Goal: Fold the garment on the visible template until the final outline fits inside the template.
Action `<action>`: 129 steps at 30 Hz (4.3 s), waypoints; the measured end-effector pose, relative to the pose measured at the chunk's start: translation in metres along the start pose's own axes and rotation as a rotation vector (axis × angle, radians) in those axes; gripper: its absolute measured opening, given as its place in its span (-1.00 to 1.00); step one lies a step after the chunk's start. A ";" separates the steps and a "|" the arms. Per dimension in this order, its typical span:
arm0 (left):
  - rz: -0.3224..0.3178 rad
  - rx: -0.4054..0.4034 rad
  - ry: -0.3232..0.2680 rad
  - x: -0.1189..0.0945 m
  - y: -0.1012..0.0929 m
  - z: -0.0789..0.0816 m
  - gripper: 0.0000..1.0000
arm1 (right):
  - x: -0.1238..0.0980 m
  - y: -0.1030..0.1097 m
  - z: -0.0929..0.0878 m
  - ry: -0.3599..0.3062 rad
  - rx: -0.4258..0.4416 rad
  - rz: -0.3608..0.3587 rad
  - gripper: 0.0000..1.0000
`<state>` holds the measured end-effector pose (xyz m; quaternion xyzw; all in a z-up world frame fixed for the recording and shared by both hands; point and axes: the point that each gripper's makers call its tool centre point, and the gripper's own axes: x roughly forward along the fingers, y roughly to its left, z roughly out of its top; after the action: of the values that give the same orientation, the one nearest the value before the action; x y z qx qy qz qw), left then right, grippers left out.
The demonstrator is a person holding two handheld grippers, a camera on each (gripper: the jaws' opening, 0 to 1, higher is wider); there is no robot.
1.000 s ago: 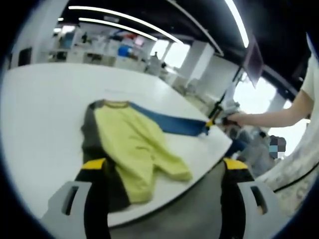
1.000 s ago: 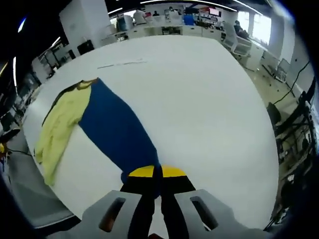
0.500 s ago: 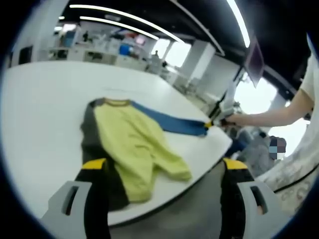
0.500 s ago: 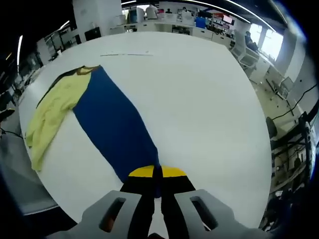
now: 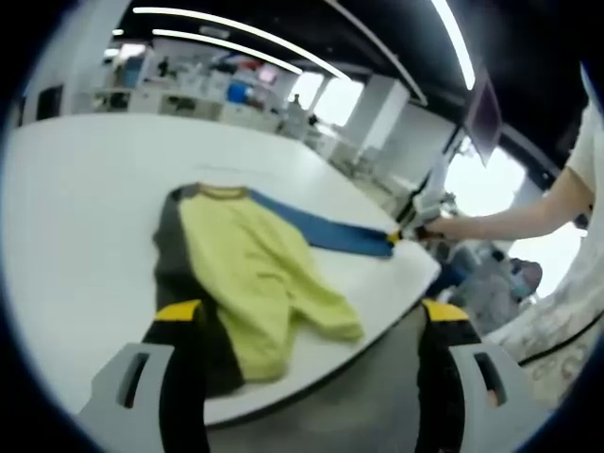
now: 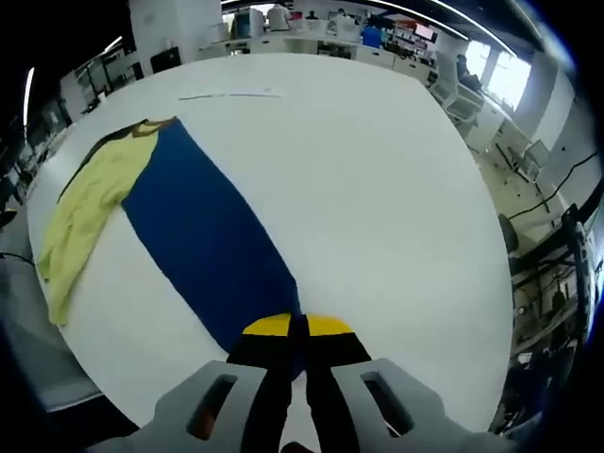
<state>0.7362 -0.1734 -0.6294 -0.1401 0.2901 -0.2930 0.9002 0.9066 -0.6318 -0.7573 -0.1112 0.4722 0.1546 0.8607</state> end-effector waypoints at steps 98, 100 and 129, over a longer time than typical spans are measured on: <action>-0.040 0.015 0.004 0.006 -0.002 -0.006 0.75 | -0.165 0.273 0.052 -0.389 -0.242 0.340 0.49; -0.038 0.015 0.009 0.007 0.000 -0.008 0.75 | -0.169 0.282 0.053 -0.398 -0.244 0.359 0.49; 0.173 0.190 0.354 0.031 0.084 -0.088 0.54 | -0.186 0.321 0.042 -0.409 -0.183 0.425 0.48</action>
<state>0.7408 -0.1331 -0.7481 0.0242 0.4256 -0.2607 0.8662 0.7264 -0.3501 -0.5918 -0.0536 0.2859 0.3924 0.8726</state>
